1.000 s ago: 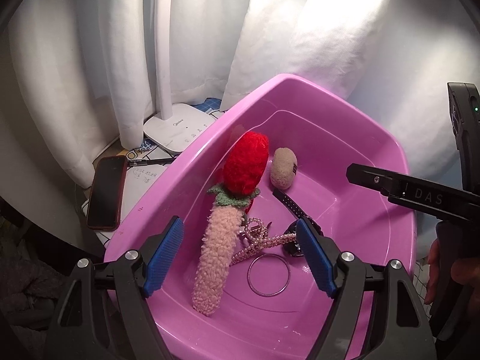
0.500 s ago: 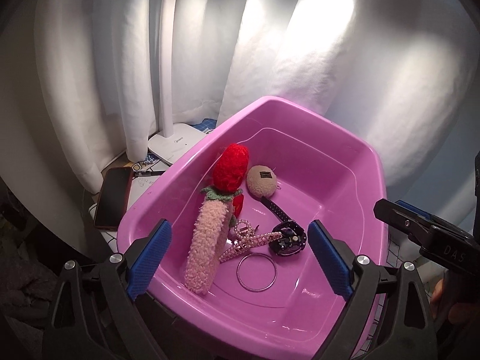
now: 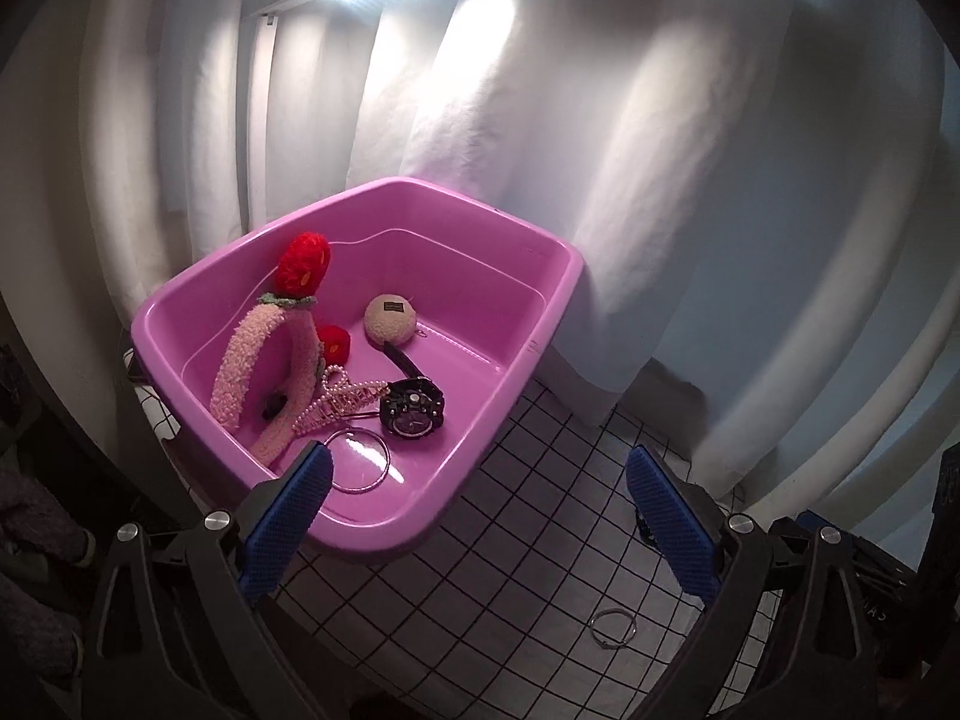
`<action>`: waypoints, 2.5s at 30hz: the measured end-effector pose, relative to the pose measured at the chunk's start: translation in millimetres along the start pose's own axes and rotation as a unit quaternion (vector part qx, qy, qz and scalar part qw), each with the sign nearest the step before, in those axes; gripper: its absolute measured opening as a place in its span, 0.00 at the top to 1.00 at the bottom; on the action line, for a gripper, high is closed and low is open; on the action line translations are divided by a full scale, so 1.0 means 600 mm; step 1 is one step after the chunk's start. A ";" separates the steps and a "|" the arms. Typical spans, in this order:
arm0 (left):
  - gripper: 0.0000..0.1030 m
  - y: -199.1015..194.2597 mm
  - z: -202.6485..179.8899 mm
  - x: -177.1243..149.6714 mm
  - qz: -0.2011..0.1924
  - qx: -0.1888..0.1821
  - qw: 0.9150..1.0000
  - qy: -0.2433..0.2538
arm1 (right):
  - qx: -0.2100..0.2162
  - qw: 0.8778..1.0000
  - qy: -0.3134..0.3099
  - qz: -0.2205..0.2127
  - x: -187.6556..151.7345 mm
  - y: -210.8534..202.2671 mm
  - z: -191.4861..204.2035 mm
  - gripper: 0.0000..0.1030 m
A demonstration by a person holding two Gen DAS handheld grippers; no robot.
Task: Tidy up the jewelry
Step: 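Move both tools back over the silver bangle and black strap on the table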
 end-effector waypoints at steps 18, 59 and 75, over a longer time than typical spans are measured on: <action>0.06 0.035 -0.171 -0.207 0.076 0.061 0.995 0.031 | 0.008 0.999 -0.023 0.042 -0.073 -0.019 -0.205 0.33; 0.06 0.230 -0.256 -0.356 0.119 0.179 0.969 -0.124 | 0.098 0.954 -0.257 0.118 -0.032 0.271 -0.194 0.33; 0.05 0.241 -0.245 -0.359 0.123 0.223 0.960 -0.114 | 0.070 0.935 -0.331 0.110 -0.047 0.308 -0.174 0.34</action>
Point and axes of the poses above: each gripper's, at about its wrist camera, not at the fingertips, and y roughly the way its jaws point, z to its left, x to its top, the point moved 9 cm from there along y, roughly the way its jaws point, and after that the axes turned 10 degrees about y, right-handed, at the moved point
